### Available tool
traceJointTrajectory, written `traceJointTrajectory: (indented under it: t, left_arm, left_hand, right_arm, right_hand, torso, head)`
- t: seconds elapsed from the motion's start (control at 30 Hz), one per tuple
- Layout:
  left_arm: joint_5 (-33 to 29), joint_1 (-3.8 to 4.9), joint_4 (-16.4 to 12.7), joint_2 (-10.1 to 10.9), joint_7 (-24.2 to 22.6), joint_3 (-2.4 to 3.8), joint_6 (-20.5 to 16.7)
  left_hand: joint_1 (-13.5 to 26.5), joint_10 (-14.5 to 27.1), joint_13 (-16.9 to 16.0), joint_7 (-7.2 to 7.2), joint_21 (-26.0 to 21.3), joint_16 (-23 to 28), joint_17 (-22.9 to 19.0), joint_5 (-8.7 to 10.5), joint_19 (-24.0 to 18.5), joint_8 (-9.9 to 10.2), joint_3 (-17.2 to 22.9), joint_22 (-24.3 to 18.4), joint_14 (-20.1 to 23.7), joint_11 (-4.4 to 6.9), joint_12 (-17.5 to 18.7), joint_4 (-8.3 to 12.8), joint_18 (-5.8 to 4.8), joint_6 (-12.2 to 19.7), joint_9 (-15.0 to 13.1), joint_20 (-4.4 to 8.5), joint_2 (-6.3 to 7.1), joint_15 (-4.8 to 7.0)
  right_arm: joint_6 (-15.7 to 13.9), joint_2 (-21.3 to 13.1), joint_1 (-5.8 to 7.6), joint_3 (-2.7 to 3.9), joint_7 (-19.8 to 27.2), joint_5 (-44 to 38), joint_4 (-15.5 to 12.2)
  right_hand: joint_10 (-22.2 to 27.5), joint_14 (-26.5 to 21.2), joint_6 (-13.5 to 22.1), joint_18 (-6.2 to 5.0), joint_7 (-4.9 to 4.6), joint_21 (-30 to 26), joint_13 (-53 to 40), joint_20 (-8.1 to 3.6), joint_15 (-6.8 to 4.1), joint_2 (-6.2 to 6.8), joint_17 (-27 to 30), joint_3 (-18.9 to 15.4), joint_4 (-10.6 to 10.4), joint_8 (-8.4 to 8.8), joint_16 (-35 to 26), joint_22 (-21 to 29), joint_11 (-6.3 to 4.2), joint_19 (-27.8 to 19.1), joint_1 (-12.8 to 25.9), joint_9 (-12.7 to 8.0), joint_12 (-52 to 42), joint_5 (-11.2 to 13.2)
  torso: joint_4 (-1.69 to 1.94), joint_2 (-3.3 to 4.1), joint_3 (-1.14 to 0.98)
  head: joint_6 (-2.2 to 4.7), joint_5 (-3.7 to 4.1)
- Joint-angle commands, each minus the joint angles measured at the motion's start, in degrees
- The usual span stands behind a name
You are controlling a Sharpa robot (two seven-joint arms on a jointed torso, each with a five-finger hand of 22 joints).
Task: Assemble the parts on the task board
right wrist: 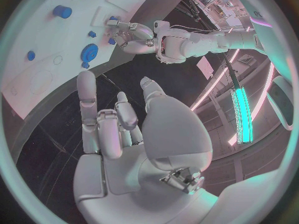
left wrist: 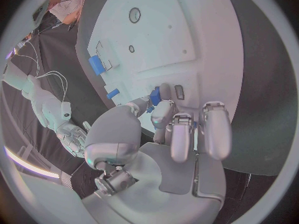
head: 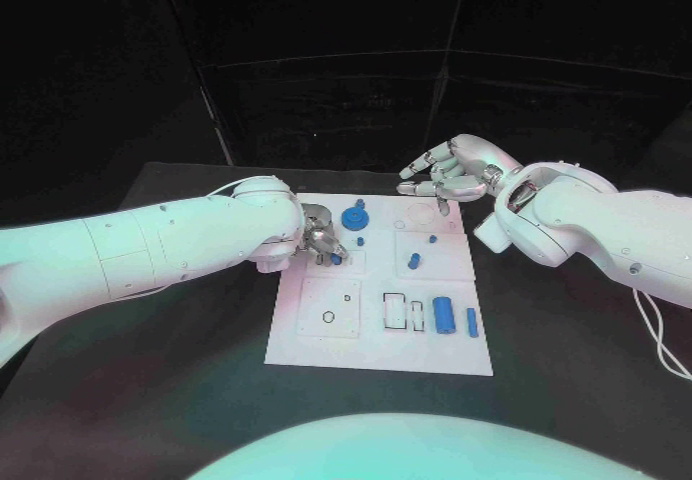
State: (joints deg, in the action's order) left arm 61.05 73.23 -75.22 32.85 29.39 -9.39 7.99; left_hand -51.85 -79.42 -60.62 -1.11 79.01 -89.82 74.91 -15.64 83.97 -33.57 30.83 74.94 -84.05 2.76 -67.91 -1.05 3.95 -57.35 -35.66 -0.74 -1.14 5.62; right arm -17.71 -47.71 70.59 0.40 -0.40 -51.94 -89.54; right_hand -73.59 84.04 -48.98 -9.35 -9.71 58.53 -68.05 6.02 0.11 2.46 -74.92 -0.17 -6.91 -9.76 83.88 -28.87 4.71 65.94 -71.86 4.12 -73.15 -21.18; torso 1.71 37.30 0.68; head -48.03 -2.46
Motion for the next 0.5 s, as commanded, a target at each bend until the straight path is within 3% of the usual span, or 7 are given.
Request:
traceJointTrajectory:
  t: [0.03,0.17,0.2,0.27,0.33,0.5]
  left_arm:
    - [0.5,0.02,0.1,0.1,0.2,-0.08,1.2]
    - [0.5,0.02,0.2,0.1,0.2,-0.08,1.0]
    - [0.5,0.02,0.2,0.1,0.2,-0.08,1.0]
    - [0.5,0.02,0.2,0.1,0.2,-0.08,1.0]
    - [0.5,0.02,0.2,0.1,0.2,-0.08,0.9]
    - [0.5,0.02,0.2,0.1,0.2,-0.08,0.7]
  left_hand:
    - [1.7,-0.1,0.1,0.1,0.1,-0.2,15.1,0.42,1.4,0.4,-1.2,0.6,-6.0,0.11,-0.1,-0.4,-0.73,-0.6,-0.1,0.34,1.52,0.29]
    - [3.3,-0.1,0.2,0.14,0.1,-0.2,15.1,0.76,1.4,0.6,-4.0,0.6,-6.0,0.14,-0.2,-2.0,-0.72,-0.9,0.0,0.34,1.83,0.31]
    - [3.6,-0.1,0.2,0.16,0.1,-0.2,15.1,2.03,1.4,0.7,-4.9,0.6,-6.0,0.16,-0.2,-2.5,-0.72,-1.0,0.0,0.35,1.74,0.32]
    - [3.3,-0.1,0.3,0.24,0.1,-0.2,15.1,7.29,1.4,0.8,-6.0,0.6,-6.0,0.23,-0.2,-2.9,-0.71,-1.1,0.0,0.4,1.19,0.38]
    - [3.3,-0.1,0.3,0.21,0.1,-0.2,15.1,9.27,1.4,1.0,-6.8,0.7,-6.0,0.2,-0.2,-3.2,-0.72,-1.1,0.0,0.41,1.06,0.39]
    - [3.6,-0.1,0.4,0.2,0.1,-0.2,15.1,10.19,1.4,1.1,-8.3,0.7,-6.0,0.18,-0.2,-4.0,-0.72,-1.2,0.0,0.41,1.1,0.38]
  right_arm:
    - [0.4,0.1,0.12,0.04,0.3,0.2,0.0]
    - [0.4,0.1,0.12,0.04,0.4,0.2,0.0]
    - [0.4,0.1,0.12,0.04,0.4,0.2,0.0]
    - [0.3,0.1,0.12,0.04,0.4,0.2,0.0]
    - [0.3,0.1,0.12,0.04,0.4,0.2,0.1]
    - [0.3,0.1,0.12,0.04,0.4,0.2,0.1]
  right_hand:
    - [0.5,3.2,0.5,-0.72,-0.04,-0.4,0.1,-0.06,-0.05,-0.4,-2.5,-0.3,-0.1,-0.19,-0.3,0.1,-0.01,0.2,-0.2,0.0,-0.2,-0.3]
    - [0.5,3.2,0.5,-0.74,-0.04,-0.4,0.1,-0.06,-0.05,-0.41,-2.5,-0.4,-0.1,-0.21,-0.3,0.2,-0.01,0.1,-0.3,0.0,-0.2,-0.4]
    - [0.6,3.2,0.5,-0.74,-0.05,-0.5,0.2,-0.06,-0.05,-0.41,-2.5,-0.6,-0.3,-0.24,-0.3,0.2,0.0,0.1,-0.2,0.0,-0.2,-0.4]
    - [0.6,3.2,0.6,-0.73,-0.07,-0.5,0.2,-0.05,-0.03,-0.54,-2.5,-1.3,-1.1,-0.35,-0.3,0.3,0.03,0.2,0.4,0.0,-0.2,-0.4]
    - [0.6,3.2,0.6,-0.74,-0.07,-0.5,0.2,-0.05,-0.02,-0.58,-2.5,-1.4,-1.3,-0.38,-0.3,0.3,0.04,0.2,0.5,0.0,-0.2,-0.4]
    - [0.6,3.2,0.7,-0.74,-0.08,-0.6,0.2,-0.04,-0.01,-0.74,-2.5,-1.9,-1.8,-0.47,-0.3,0.4,0.05,0.2,0.7,-0.1,-0.3,-0.4]
  torso:
    - [0.0,0.02,0.01]
    - [-0.01,-0.01,0.01]
    - [-0.01,-0.01,0.01]
    - [-0.01,0.0,0.02]
    - [-0.02,0.0,0.03]
    - [-0.03,-0.01,0.03]
  head:
    - [-0.02,-0.07]
    - [-0.03,-0.07]
    - [-0.03,-0.07]
    - [-0.09,-0.11]
    - [-0.09,-0.09]
    - [-0.07,-0.07]
